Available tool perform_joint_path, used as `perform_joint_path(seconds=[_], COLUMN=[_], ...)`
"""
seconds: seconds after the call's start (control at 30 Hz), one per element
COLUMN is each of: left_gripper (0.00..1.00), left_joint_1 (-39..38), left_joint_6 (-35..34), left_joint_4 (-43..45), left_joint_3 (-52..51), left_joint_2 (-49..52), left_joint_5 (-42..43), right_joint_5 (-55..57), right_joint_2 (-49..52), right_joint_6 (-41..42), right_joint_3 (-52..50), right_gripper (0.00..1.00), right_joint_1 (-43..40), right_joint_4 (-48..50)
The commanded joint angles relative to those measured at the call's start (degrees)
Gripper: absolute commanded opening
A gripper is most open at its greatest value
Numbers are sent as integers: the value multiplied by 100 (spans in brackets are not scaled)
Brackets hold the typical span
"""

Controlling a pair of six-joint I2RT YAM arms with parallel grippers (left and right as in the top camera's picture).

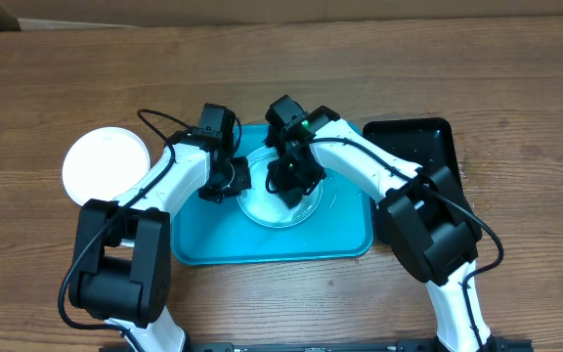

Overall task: Clean dirty plates on tray and stack at the side
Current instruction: 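Carry sponge to the white plate and scrub its black mark, then return sponge to the black tray and release it with right gripper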

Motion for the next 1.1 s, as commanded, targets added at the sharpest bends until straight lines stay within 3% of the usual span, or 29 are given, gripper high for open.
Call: perform_joint_path(seconds=[0.0,0.3,0.63,0.77,1.07], left_gripper=[4,4,4,4,4], left_joint_1=[-50,-50,-50,-50,-50], left_joint_6=[-22,-20,-22,-24,-24], left_joint_4=[42,26,39,42,42], left_joint_3=[-48,-48,-48,-48,-48], left_joint_2=[-164,-164,-164,-164,-164], left_joint_5=[72,70,70,72,72], right_joint_5=[-1609,-1547,846,1652,1963], right_joint_2=[111,-476,-623,-623,-621], right_joint_6=[-549,-575,-369,-203,-48], right_joint_3=[417,1436,1360,1156,-39], right_gripper=[4,4,4,4,4], right_joint_1=[-177,-1405,-2837,-3123,-3224], right_joint_4=[-227,-1440,-2815,-2712,-1499])
